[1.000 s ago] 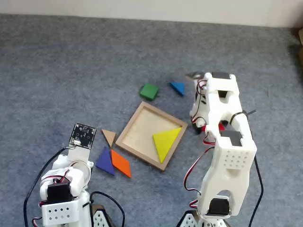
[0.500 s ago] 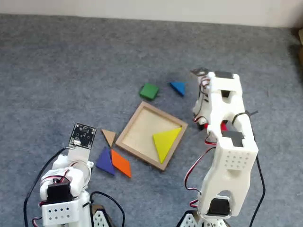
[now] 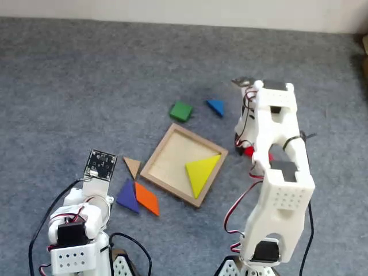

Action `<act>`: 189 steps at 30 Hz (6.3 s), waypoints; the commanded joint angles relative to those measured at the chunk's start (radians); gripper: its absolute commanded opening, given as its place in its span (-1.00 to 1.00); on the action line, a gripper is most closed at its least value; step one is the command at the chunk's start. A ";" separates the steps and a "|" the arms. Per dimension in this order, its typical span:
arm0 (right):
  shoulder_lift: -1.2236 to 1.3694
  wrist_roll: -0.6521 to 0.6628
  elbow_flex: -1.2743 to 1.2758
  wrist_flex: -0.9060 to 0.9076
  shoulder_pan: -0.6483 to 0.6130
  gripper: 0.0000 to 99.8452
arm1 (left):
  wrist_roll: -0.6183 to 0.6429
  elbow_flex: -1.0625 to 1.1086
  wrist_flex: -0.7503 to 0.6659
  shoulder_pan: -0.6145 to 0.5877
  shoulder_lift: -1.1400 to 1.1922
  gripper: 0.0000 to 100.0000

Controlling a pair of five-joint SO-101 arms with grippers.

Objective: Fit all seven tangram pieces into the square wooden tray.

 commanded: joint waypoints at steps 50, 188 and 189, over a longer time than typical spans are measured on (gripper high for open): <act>-0.246 0.204 0.222 -0.214 -0.515 -0.50 | -0.009 0.021 0.009 -0.016 -0.030 -0.99; -0.113 -0.535 0.001 -0.048 -0.659 -0.98 | -0.009 0.021 0.009 -0.016 -0.030 -0.99; -0.120 -0.540 0.031 -0.071 -0.659 -0.98 | -0.009 0.021 0.009 -0.016 -0.030 -0.99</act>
